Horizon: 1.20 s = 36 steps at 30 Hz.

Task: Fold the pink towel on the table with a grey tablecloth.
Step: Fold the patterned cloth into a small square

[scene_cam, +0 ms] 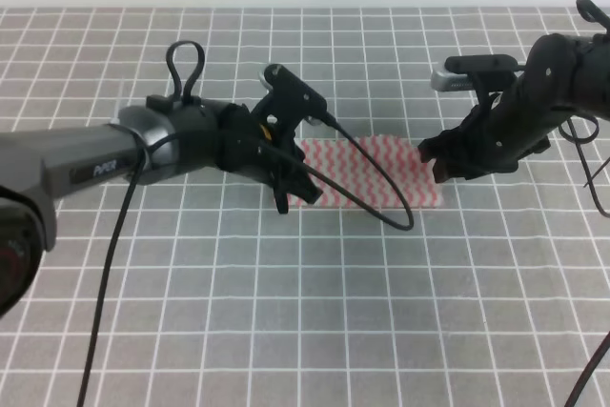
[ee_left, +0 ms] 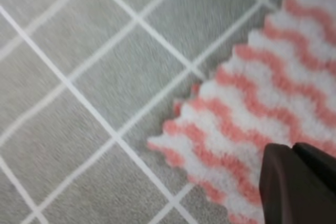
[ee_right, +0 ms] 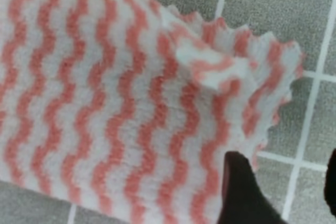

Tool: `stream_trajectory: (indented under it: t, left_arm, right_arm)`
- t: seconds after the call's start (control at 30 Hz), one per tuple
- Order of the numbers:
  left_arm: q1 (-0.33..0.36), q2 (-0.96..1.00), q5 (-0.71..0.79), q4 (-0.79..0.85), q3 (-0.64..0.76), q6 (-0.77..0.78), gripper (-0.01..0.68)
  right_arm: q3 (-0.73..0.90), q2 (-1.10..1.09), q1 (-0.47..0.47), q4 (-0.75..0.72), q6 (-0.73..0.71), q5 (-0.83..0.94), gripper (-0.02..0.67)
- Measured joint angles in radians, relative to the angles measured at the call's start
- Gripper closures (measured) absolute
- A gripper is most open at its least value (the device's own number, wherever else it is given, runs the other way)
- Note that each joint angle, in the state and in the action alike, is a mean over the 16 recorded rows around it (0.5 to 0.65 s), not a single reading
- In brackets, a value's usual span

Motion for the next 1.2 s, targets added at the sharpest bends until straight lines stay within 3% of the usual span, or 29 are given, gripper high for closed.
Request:
stream_trajectory:
  t: [0.63, 1.2]
  left_arm:
    - [0.0, 0.026, 0.008, 0.0, -0.003, 0.0, 0.674]
    - [0.0, 0.026, 0.009, 0.0, -0.003, 0.001, 0.674]
  right_arm:
    - [-0.002, 0.043, 0.0, 0.1, -0.015, 0.011, 0.238]
    - [-0.009, 0.055, -0.003, 0.154, -0.069, 0.007, 0.339]
